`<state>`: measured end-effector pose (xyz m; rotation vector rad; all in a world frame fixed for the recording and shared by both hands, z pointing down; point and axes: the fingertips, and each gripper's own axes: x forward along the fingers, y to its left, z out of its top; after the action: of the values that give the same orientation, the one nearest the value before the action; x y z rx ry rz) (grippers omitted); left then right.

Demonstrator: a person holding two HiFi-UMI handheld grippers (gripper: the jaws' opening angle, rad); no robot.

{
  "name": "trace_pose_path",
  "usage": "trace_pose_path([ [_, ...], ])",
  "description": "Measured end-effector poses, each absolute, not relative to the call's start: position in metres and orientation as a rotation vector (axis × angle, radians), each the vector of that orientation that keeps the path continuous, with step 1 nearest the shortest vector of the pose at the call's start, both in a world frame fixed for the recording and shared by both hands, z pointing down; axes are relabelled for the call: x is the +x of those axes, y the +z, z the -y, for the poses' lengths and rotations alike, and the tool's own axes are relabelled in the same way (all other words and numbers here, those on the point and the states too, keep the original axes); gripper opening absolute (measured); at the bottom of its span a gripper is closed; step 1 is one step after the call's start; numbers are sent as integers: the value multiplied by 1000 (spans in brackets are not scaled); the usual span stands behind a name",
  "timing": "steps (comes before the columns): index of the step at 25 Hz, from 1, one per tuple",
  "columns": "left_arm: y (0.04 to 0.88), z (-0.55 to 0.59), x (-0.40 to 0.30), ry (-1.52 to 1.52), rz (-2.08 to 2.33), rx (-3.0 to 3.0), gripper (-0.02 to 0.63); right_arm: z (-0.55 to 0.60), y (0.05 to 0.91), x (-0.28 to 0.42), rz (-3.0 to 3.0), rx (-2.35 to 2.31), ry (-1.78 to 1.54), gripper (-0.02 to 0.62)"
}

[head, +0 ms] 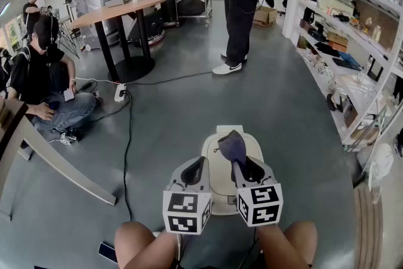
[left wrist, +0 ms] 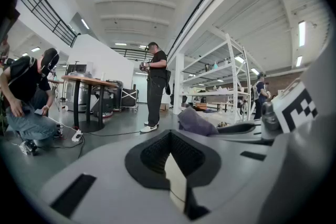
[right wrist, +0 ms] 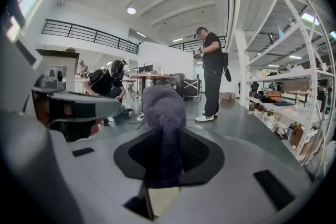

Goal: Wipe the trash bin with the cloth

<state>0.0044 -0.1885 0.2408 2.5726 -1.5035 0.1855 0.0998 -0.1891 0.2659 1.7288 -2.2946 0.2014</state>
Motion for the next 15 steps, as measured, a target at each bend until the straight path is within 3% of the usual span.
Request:
trace_pose_path([
  [15, 227, 301, 5, 347, 1485, 2531, 0, 291, 285, 99, 2204, 1530, 366, 92],
])
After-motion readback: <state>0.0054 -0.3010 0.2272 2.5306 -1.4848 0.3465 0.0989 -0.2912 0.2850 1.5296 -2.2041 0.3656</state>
